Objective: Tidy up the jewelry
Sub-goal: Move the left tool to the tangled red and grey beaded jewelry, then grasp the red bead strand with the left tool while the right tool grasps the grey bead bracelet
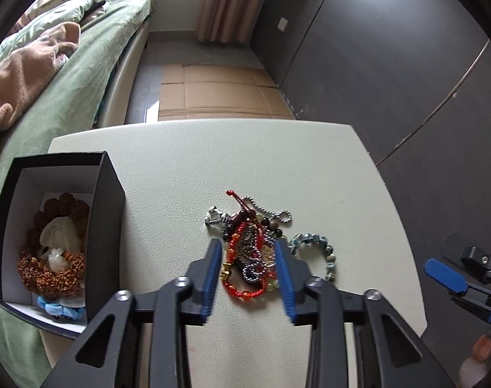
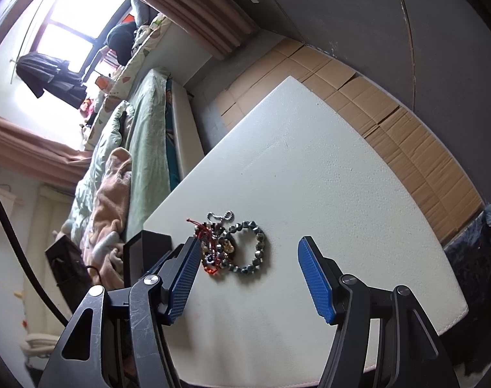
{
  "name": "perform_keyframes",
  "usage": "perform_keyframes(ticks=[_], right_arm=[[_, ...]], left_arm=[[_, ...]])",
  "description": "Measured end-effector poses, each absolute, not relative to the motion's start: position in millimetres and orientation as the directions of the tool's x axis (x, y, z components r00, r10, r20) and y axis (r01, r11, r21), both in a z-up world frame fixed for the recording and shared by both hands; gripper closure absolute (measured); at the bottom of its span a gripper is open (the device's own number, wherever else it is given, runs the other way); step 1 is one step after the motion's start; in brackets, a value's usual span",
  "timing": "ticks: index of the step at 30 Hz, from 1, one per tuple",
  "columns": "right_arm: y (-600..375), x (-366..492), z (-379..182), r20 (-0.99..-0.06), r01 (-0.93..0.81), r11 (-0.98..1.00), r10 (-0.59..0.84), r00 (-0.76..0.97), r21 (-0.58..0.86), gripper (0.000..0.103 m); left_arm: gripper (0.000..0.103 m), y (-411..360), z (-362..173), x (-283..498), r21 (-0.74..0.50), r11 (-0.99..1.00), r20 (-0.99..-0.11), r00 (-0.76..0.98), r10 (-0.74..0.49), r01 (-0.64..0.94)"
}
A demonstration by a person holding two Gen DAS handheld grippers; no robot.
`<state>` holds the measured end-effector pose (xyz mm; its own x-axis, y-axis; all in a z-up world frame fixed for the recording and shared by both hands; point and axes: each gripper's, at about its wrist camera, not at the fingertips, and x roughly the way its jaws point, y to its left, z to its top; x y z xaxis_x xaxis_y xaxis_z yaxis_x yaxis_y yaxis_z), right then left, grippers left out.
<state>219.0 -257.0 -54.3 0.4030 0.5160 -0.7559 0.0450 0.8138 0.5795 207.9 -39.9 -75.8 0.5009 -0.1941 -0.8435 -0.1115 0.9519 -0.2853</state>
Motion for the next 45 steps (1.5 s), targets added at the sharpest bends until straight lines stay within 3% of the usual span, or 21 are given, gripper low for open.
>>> perform_keyframes(ticks=[9,13,20,25,29,42,45], right_arm=[[-245,231,-68,-0.768,0.083,0.810,0.512,0.384,0.581,0.040],[-234,235,-73,-0.788,0.075,0.831,0.489,0.373,0.552,0.040],[-209,235,-78,-0.839,-0.011,0.895,0.421,0.345,0.445,0.041],[-198,237,-88,-0.865,-0.057,0.917,0.392,0.313,0.395,0.051],[-193,239,-94,-0.892,-0.077,0.942,0.333,0.307,0.326,0.053],[-170,238,-110,-0.926,-0.161,0.969,0.231,0.299,0.190,0.059],[-167,235,-109,-0.929,-0.171,0.977,0.181,0.324,0.131,0.067]], left_arm=[[0.074,-41,-100,210,-0.285,0.953,-0.859,0.470,-0.204,-0.107],[0.094,-42,-105,210,-0.265,0.959,-0.862,0.470,-0.189,-0.101],[0.094,-35,-86,198,-0.334,0.939,-0.820,0.516,-0.249,-0.079],[0.094,-33,-74,194,-0.365,0.929,-0.801,0.531,-0.276,-0.068],[0.094,-25,-62,186,-0.392,0.918,-0.775,0.558,-0.295,-0.059],[0.094,0,-41,165,-0.383,0.921,-0.751,0.606,-0.263,-0.074],[0.094,4,-41,160,-0.373,0.924,-0.753,0.608,-0.251,-0.081]])
